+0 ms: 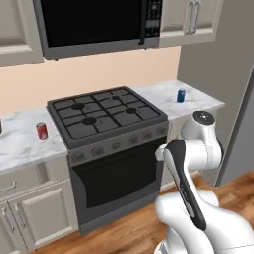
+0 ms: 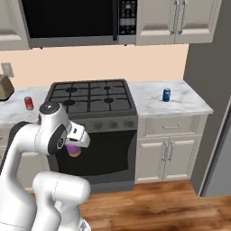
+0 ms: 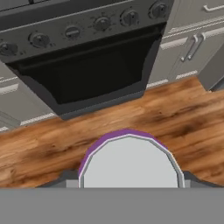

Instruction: Four empty soda cans are scattered around the kitchen. Gather all the cans and cluster them next to the stove for recycling.

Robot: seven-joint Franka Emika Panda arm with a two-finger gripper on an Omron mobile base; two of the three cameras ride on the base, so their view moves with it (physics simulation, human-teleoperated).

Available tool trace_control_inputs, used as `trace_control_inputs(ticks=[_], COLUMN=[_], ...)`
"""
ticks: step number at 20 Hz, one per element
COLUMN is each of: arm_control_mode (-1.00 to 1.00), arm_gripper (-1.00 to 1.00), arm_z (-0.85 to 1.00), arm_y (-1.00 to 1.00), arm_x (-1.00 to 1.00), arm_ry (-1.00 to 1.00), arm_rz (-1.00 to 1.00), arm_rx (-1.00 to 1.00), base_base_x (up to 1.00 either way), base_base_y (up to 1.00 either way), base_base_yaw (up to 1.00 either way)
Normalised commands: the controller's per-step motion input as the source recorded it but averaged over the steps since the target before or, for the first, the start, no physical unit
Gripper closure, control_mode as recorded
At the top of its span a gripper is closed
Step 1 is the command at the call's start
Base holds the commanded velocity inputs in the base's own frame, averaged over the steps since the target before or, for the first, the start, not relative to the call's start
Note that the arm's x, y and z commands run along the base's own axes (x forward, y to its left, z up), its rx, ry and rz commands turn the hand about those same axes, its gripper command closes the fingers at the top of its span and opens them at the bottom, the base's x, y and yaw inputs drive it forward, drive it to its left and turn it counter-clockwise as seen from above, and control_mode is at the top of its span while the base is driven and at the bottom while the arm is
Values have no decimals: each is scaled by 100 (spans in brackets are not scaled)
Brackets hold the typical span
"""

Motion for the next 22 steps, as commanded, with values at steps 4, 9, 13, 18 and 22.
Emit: trace_control_inputs(ticks=[4, 9, 13, 18, 22], arm_control_mode=[100, 100, 100, 100, 100], arm_gripper=[100, 100, 100, 100, 100], arm_z=[0, 0, 0, 0, 0], arm_y=[0, 0, 0, 0, 0], arm_x=[0, 0, 0, 0, 0], arm_ry=[0, 0, 0, 0, 0], arm_rz=[0, 0, 0, 0, 0], arm_rx=[0, 0, 0, 0, 0], base_base_x=[91, 35, 22, 48, 32], base_base_y=[-36, -74, -66, -40, -52], base_base_yaw=[0, 3, 6, 22, 23])
